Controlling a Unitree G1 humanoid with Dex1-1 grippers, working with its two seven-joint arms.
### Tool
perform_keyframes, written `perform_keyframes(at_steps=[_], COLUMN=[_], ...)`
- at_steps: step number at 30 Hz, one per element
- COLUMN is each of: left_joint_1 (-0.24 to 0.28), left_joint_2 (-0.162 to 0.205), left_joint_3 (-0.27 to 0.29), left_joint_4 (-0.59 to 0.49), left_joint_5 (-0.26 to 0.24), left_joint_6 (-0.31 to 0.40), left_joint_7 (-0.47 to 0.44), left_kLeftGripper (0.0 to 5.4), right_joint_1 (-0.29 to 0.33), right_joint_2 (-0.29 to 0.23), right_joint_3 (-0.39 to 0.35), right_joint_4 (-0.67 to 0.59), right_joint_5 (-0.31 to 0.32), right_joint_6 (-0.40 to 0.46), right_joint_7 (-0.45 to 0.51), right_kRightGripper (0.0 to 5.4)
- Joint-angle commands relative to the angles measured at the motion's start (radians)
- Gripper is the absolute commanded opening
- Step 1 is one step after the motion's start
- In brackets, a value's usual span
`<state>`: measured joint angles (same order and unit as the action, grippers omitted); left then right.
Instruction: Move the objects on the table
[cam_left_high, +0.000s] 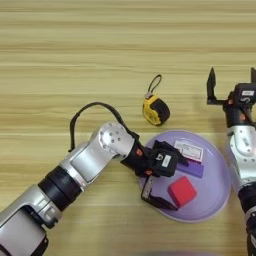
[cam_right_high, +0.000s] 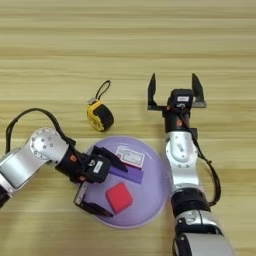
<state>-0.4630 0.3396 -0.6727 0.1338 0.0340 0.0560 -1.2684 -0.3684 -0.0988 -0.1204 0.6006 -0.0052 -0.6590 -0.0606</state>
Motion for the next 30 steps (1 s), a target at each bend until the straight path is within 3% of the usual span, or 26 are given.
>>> perform_keyframes(at_steps=[1,6,30], left_joint_1=[-0.008,-0.002,0.0], left_joint_2=[0.0,-0.001,-0.01], left_joint_3=[-0.007,-0.009,-0.012], left_joint_4=[0.007,0.009,0.023], left_joint_5=[0.008,0.007,0.007], left_joint_6=[-0.015,-0.02,-0.049], left_joint_7=[-0.01,-0.016,-0.015], left_kLeftGripper=[5.39,5.39,2.81], right_joint_1=[0.003,0.003,0.0], right_joint_2=[0.011,0.012,0.017], right_joint_3=[0.001,0.002,0.008], right_joint_4=[-0.013,-0.016,-0.018], right_joint_5=[-0.003,-0.005,-0.011], right_joint_6=[0.02,0.022,0.03], right_joint_7=[-0.01,-0.011,-0.021], right_kRightGripper=[5.4,5.4,5.4])
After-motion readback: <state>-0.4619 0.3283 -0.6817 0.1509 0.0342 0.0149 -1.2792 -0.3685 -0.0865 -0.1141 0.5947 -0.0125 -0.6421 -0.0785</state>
